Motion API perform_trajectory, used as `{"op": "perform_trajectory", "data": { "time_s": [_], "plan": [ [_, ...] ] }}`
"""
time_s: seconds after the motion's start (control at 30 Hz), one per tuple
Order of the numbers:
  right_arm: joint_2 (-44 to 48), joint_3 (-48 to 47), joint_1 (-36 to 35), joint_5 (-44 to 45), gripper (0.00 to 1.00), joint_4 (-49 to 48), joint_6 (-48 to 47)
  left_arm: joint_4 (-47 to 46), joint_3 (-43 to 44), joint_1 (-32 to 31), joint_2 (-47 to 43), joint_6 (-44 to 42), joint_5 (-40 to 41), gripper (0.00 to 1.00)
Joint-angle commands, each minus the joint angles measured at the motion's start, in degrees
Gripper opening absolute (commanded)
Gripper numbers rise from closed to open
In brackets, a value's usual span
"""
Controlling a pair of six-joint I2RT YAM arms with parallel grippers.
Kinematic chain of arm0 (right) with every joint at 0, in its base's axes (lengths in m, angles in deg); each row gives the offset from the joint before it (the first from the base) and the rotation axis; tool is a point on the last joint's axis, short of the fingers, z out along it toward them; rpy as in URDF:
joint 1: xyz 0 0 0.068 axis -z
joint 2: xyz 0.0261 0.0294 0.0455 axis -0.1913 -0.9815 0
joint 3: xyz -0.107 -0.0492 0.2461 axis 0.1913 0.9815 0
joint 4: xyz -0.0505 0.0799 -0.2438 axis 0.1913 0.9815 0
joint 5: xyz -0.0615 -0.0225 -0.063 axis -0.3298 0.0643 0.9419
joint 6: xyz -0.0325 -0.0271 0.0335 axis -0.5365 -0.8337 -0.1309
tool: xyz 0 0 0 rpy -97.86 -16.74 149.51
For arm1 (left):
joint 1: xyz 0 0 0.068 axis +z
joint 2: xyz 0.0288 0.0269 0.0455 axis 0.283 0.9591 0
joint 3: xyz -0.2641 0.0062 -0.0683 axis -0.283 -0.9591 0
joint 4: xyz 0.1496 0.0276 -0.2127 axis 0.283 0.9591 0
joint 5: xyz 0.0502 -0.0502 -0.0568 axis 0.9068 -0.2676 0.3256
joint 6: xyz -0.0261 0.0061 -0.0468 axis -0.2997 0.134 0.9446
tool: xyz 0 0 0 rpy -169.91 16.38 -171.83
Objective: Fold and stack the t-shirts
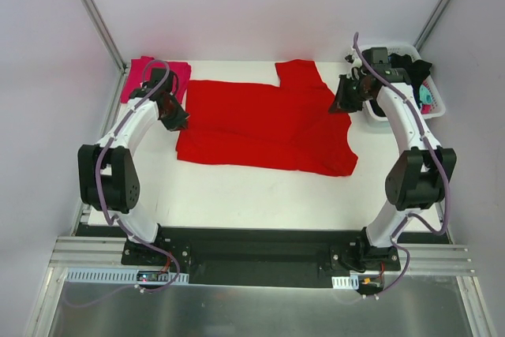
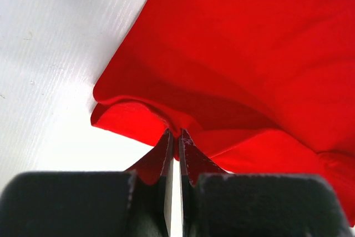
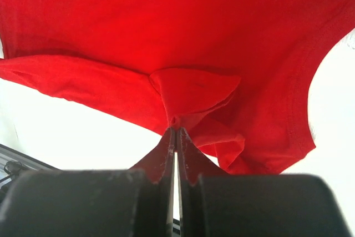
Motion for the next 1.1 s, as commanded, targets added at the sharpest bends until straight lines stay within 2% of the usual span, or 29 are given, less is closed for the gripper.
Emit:
{"op": "perform_trajectory", "data": {
  "time_s": [0.0, 0.47, 0.8, 0.9, 0.97, 1.07],
  "plan": [
    [-1.98, -2.29, -0.19, -0.69, 0.01, -1.98, -0.41, 0.84, 2.37, 0.66, 1.32, 1.00, 0.82, 0.00],
    [-9.98, -8.62, -0.10, 0.01, 0.01, -2.24, -1.38, 0.84, 3.69, 0.75, 5.10, 1.44, 3.54, 0.00],
    [-15.16, -14.59, -0.02, 4.23, 0.01, -0.13, -2.87, 0.84, 7.38, 1.98, 10.11, 1.71, 3.19, 0.00],
    [-16.31, -16.09, 0.68, 4.24, 0.04, 0.13, -3.22, 0.84, 8.78, 2.59, 11.78, 1.97, 2.75, 0.03],
    [-18.15, -18.63, 1.48, 4.06, 0.12, 1.53, -3.05, 0.84, 9.57, 2.86, 12.66, 1.88, 2.31, 0.06],
    [-19.21, -20.49, 2.36, 3.79, 0.15, 1.72, -3.05, 0.84, 10.63, 3.12, 12.75, 1.53, 2.92, 0.07]
  ]
}}
